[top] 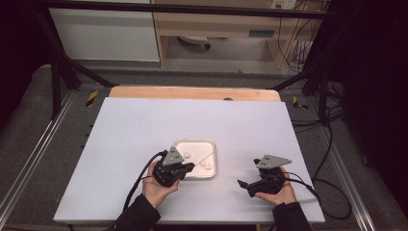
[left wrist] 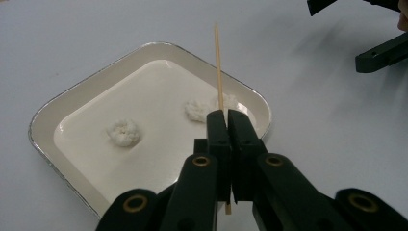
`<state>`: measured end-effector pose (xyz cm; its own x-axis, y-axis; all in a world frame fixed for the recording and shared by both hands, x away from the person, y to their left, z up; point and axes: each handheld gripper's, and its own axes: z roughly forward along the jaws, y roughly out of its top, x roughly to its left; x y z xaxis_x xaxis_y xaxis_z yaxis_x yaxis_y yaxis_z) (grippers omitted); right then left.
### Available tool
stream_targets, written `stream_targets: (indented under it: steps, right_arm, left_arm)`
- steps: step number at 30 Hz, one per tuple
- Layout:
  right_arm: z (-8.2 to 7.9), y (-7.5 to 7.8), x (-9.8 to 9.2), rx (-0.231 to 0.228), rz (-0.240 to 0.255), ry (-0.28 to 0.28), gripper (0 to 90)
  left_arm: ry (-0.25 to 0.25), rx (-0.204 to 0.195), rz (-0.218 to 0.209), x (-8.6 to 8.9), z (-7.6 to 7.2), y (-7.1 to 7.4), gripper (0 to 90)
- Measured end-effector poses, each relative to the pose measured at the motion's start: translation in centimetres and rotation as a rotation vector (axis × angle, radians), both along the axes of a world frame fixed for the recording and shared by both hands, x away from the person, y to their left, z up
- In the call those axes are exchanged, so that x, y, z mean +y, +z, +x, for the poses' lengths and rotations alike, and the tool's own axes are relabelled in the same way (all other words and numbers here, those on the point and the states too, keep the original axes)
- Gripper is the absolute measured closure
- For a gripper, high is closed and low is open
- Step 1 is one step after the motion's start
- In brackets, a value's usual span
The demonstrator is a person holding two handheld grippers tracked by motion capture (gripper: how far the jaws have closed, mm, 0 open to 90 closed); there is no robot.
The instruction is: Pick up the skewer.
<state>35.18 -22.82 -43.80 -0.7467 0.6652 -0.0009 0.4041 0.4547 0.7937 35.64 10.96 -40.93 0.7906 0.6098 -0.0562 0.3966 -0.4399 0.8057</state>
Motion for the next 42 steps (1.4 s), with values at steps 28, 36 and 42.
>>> stream_targets:
  steps: [28, 36, 42]
  right_arm:
    - [-0.4, 2.2, 4.6, -0.206, -0.273, 0.129, 5.9]
    - [-0.6, 2.5, 5.3, -0.269, -0.349, 0.166, 10.0]
    - [-0.7, 2.5, 5.9, -0.319, -0.409, 0.210, 16.2]
  left_arm:
    - [-0.094, 0.008, 0.054, -1.4, 0.4, 0.9, 88.7]
    - [-0.132, 0.009, 0.095, -2.2, 0.7, 1.3, 88.7]
    - [-0.158, 0.013, 0.117, -3.2, 0.8, 1.4, 88.7]
